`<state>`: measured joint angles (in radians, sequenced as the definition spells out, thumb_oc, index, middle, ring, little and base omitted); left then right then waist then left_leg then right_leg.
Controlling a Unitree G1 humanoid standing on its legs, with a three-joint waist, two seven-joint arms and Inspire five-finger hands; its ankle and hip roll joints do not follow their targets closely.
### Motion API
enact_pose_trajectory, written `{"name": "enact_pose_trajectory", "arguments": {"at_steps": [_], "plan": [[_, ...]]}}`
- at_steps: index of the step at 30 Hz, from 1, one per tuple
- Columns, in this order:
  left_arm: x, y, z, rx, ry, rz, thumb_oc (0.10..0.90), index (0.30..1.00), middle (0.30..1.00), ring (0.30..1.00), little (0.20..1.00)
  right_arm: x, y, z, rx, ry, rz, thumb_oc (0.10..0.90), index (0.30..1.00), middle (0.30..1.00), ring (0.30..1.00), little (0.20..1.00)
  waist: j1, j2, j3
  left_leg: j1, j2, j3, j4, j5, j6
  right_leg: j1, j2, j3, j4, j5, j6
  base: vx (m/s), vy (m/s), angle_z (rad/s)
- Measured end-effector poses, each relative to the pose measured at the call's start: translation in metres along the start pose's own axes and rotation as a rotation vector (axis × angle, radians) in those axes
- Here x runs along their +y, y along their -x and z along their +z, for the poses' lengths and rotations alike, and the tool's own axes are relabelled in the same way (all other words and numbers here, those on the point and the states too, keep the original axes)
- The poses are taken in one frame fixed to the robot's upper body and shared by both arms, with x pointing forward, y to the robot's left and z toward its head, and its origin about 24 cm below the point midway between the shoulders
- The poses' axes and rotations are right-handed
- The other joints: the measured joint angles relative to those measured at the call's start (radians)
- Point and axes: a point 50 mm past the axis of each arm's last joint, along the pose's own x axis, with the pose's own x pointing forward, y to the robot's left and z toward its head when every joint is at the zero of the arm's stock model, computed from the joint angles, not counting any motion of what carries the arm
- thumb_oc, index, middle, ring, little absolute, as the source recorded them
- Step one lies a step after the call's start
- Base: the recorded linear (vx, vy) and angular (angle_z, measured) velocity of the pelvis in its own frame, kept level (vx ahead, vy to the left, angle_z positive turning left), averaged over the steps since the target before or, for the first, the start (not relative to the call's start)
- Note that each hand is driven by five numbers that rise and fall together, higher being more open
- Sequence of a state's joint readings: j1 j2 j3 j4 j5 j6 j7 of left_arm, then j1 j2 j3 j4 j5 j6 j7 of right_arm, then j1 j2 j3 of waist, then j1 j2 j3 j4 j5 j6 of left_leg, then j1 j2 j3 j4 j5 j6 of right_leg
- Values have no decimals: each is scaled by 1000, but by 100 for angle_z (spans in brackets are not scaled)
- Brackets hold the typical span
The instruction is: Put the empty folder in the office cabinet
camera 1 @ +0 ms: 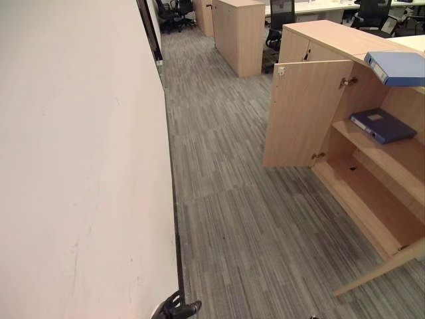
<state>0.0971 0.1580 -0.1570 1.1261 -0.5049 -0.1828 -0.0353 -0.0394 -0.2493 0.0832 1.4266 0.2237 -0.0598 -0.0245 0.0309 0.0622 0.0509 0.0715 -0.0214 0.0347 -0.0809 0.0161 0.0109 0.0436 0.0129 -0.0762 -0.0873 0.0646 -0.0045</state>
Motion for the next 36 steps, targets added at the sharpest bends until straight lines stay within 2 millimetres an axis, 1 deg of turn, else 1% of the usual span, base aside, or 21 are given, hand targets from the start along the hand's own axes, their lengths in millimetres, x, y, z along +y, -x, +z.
{"name": "enact_pose_trajectory", "arguments": {"at_steps": [2,3,4,5,6,8,11,13,16,18,20,21,22,25,33,36], "plan": [[2,0,-1,5,-2,8,800,900,900,900,900,1,0,1,-2,-5,-3,800,900,900,900,900,-1,-3,2,1,1,0,-2,-1,0,-1,1,0,0,0,0,0,-19,-4],[7,1,-10,51,-23,37,800,900,900,900,900,1,0,2,-8,5,-1,800,900,900,900,900,-1,-6,2,2,2,8,1,-1,2,-3,3,7,0,1,-1,-1,-32,-9],[7,1,-10,53,-24,38,800,900,900,900,900,1,0,1,-7,5,-1,800,900,900,900,900,-3,-6,2,2,2,8,1,1,5,-3,3,8,0,1,-1,-1,-32,-12],[8,1,-11,63,-43,41,800,900,900,900,900,1,1,-6,8,8,2,800,900,900,900,900,-4,-9,1,5,2,12,2,1,6,-9,4,14,1,2,-3,-3,-6,-12],[11,1,-13,93,-62,50,800,900,900,900,900,2,0,-4,2,10,10,800,900,900,900,900,0,-11,1,6,4,20,2,1,6,-10,5,19,0,2,-4,-1,-4,-17],[12,1,-16,118,-94,42,800,900,900,900,900,4,1,-5,6,17,21,800,900,900,900,900,-14,-15,1,4,6,38,2,-1,8,-18,8,37,1,4,-4,-5,2,-24],[13,1,-15,141,-169,19,800,900,900,900,900,5,1,-7,13,35,31,800,900,900,900,900,-28,-17,-1,5,7,44,2,-2,9,-19,9,42,1,5,-4,-4,5,-9],[14,0,-13,146,-246,4,800,900,900,900,900,6,1,-8,16,64,46,800,900,900,900,900,-29,-21,-3,7,8,50,2,-5,9,-19,11,47,1,5,-4,-6,2,-8],[14,0,-13,157,-254,-7,800,900,900,900,900,6,1,-9,26,88,54,800,900,900,900,900,-28,-22,-4,14,10,69,2,-9,9,-18,13,66,1,8,-3,-5,-12,-19],[17,1,-17,185,-212,-9,800,900,900,900,900,7,1,-9,34,89,62,800,900,900,900,900,-29,-26,-8,16,10,71,2,-10,10,-17,14,68,1,8,-3,14,-26,-4],[20,2,-20,196,-92,13,800,900,900,900,900,8,1,-10,45,87,70,800,900,900,900,900,-27,-34,-15,17,11,71,2,-10,9,-16,15,67,1,9,-4,0,0,0],[20,2,-20,196,-90,13,800,900,900,900,900,8,1,-10,45,87,70,800,900,900,900,900,-27,-34,-15,17,11,71,2,-10,9,-16,15,67,1,9,-4,0,0,0],[23,3,-22,200,41,36,800,900,900,900,900,8,1,-14,56,87,79,800,900,900,900,900,-28,-42,-21,18,12,71,2,-10,9,-15,16,67,1,9,-5,5,-33,0],[25,6,-28,209,151,30,800,900,900,900,900,7,2,-19,68,82,86,800,900,900,900,900,-26,-48,-34,19,12,71,2,-10,9,-14,16,67,0,10,-5,-3,-11,0],[26,6,-26,184,251,47,800,900,900,900,900,8,2,-20,74,79,88,800,900,900,900,900,-26,-50,-41,19,13,72,2,-9,9,-14,16,67,1,13,-8,-2,-4,0],[26,6,-26,183,255,48,800,900,900,900,900,8,2,-20,74,79,88,800,900,900,900,900,-27,-50,-41,19,13,72,2,-9,9,-14,17,67,1,14,-9,0,0,0]]}}
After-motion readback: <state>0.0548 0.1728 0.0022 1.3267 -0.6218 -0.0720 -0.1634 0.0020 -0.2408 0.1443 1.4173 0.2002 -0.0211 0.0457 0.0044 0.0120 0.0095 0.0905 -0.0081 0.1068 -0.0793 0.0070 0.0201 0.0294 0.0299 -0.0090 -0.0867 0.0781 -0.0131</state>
